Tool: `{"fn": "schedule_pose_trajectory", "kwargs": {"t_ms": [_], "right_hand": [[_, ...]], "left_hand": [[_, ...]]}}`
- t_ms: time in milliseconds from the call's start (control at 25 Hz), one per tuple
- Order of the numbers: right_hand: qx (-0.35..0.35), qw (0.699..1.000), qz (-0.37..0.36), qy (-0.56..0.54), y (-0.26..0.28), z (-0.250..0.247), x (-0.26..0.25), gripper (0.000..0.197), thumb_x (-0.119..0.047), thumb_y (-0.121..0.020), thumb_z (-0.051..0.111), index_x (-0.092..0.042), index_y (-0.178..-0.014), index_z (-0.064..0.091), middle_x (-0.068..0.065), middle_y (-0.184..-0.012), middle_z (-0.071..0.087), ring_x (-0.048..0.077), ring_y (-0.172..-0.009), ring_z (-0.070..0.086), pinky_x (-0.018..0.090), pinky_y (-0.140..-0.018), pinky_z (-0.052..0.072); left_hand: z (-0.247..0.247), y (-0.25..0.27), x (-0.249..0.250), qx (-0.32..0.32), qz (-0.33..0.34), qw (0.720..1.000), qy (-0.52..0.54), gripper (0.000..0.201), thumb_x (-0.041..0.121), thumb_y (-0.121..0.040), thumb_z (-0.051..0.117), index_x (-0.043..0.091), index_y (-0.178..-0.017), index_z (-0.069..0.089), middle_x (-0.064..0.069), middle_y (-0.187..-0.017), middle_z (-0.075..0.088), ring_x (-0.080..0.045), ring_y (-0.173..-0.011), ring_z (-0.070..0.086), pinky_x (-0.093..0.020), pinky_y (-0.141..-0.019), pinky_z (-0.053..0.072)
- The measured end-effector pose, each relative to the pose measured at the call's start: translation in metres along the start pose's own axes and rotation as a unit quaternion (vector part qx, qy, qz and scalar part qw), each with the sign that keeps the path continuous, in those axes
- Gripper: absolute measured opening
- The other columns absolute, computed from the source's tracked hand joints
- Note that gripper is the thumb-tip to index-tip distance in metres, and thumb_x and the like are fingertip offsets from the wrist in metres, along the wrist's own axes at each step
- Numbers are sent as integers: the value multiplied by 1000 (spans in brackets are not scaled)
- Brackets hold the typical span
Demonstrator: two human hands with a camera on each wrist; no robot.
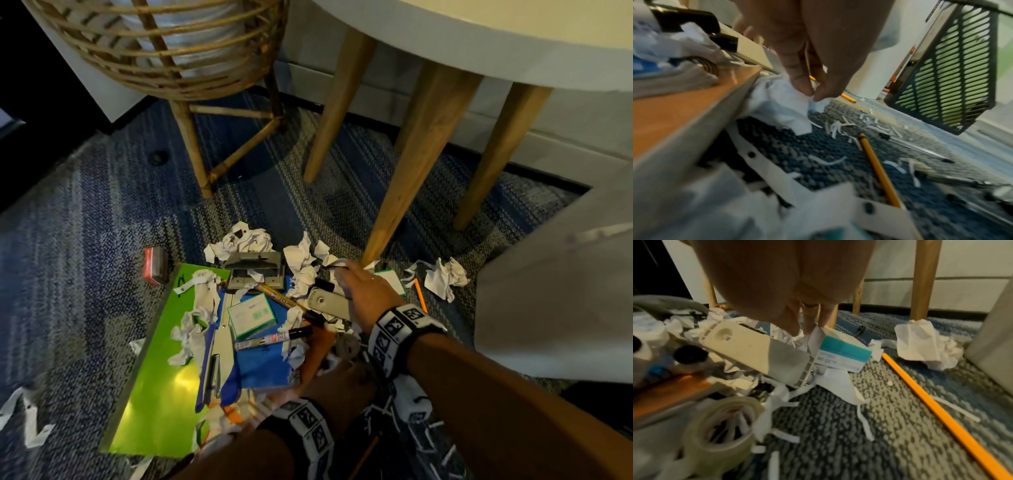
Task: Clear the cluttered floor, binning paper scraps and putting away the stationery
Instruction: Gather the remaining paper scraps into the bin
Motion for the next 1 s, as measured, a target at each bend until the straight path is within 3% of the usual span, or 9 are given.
{"fn": "schedule_pose_trajectory", "kwargs": {"t_ms": [80,200,280,400,480,560,680,800,1000], "right_hand": [[-78,991,23,105,-2,-2,2,100,-15,-81,70,-33,-152,2,0,-161,-9,29,-147,11,53,-114,13],[-113,975,53,182,0,1,3,98,-30,-84,68,-37,-150,-3,8,-160,-12,37,-146,7,57,-113,12],[-108,973,84,184,6,5,10,89,-38,-84,64,-34,-151,5,12,-159,2,40,-143,13,57,-112,18],[-89,973,128,170,20,7,26,70,-37,-85,62,-26,-145,28,10,-148,28,38,-133,33,53,-106,31],[-60,977,154,136,28,10,37,49,-32,-90,55,-24,-136,40,7,-138,40,34,-125,45,50,-100,37],[8,980,179,83,40,7,43,38,-27,-93,50,-21,-131,47,8,-128,48,31,-115,53,44,-95,45],[114,972,186,-89,65,-5,49,40,-25,-93,58,-12,-130,50,13,-118,57,32,-108,56,38,-89,47],[148,959,156,-186,95,-25,50,52,-29,-79,77,-14,-122,54,7,-112,57,25,-104,54,32,-86,44],[151,972,103,-147,144,-65,50,47,-5,-87,64,-20,-129,53,7,-123,51,25,-106,55,23,-84,42]], "left_hand": [[-2,3,7,-1,31,1000,6,37,9,-93,52,4,-130,52,-21,-140,40,-42,-128,39,-53,-95,44],[-1,8,14,-39,75,996,-14,33,12,-92,42,9,-117,63,-19,-123,55,-40,-113,53,-54,-86,51],[-1,6,16,-37,12,999,10,36,26,-86,38,22,-104,69,-9,-110,63,-33,-96,64,-50,-67,57],[4,1,20,25,17,997,-73,35,31,-93,40,22,-122,56,-9,-133,46,-37,-119,47,-63,-87,44],[9,3,18,-93,-33,994,-50,35,36,-86,36,33,-105,65,-2,-117,57,-29,-105,57,-58,-76,52],[13,2,13,-91,-117,989,-19,38,40,-77,33,41,-86,70,3,-105,65,-27,-96,66,-54,-67,55],[2,-4,16,-32,-130,989,-66,38,28,-86,39,24,-104,72,-16,-127,59,-42,-112,58,-65,-86,46],[-24,-9,19,-3,-123,987,-100,40,18,-96,37,8,-133,48,-24,-142,39,-46,-127,40,-58,-106,31],[-79,-12,48,57,-66,996,-31,30,7,-77,58,10,-106,65,-19,-98,61,-37,-73,67,-35,-57,54]]}}
Point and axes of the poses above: each hand's wrist, its own y-axis away from the middle knuckle, its own z-axis out of the palm, x = y × z, the point moved 2 cm from there along -y, towards the middle knuckle
